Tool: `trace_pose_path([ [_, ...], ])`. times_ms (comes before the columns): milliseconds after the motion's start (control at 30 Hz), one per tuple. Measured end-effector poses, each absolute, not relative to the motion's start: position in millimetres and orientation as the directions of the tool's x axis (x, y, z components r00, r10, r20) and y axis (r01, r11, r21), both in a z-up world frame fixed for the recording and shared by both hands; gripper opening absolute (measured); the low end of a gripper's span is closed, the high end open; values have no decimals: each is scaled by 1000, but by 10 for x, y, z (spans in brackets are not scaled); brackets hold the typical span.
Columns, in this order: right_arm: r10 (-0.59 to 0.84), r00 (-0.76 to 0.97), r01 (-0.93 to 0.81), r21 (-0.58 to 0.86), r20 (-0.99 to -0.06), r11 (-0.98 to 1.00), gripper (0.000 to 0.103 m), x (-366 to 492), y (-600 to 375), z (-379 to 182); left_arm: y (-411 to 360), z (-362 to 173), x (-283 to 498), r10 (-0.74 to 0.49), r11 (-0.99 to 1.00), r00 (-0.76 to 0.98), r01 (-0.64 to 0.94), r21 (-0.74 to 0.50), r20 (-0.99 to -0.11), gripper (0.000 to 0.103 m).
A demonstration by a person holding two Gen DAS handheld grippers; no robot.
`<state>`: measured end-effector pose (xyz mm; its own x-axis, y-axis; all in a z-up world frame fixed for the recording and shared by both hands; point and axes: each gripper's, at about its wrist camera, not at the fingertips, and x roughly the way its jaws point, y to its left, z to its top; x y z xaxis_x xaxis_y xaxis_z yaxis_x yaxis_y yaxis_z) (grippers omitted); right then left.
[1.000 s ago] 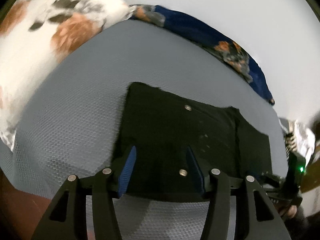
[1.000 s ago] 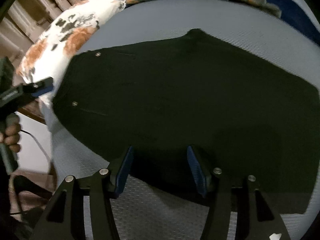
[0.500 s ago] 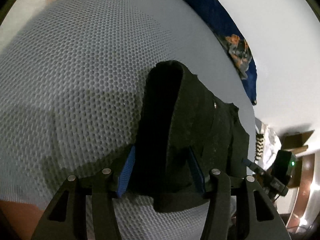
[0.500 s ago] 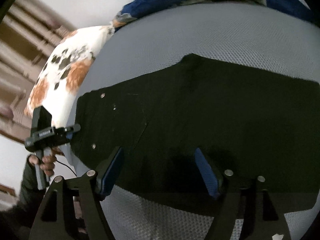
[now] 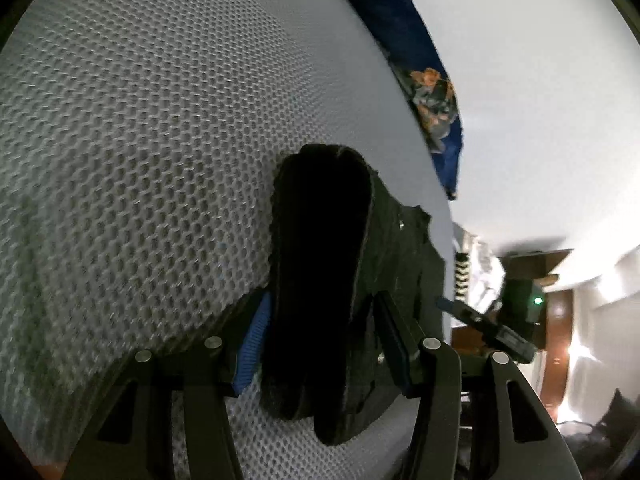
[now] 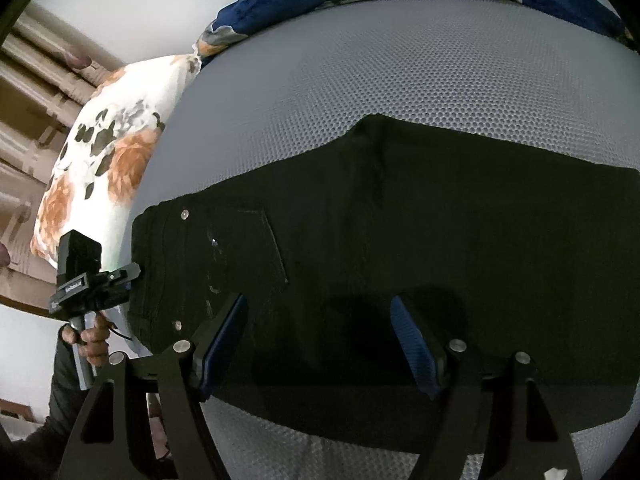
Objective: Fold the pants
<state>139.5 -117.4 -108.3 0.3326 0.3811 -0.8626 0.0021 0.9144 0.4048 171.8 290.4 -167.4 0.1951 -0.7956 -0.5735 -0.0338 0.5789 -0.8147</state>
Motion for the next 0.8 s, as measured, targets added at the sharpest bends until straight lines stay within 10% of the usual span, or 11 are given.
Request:
trace_pose_path([
  [800, 384, 435, 24, 437, -814, 899, 72, 1303, -1482, -923, 2100, -1365, 1684, -593, 762, 323, -70, -644, -737, 30],
])
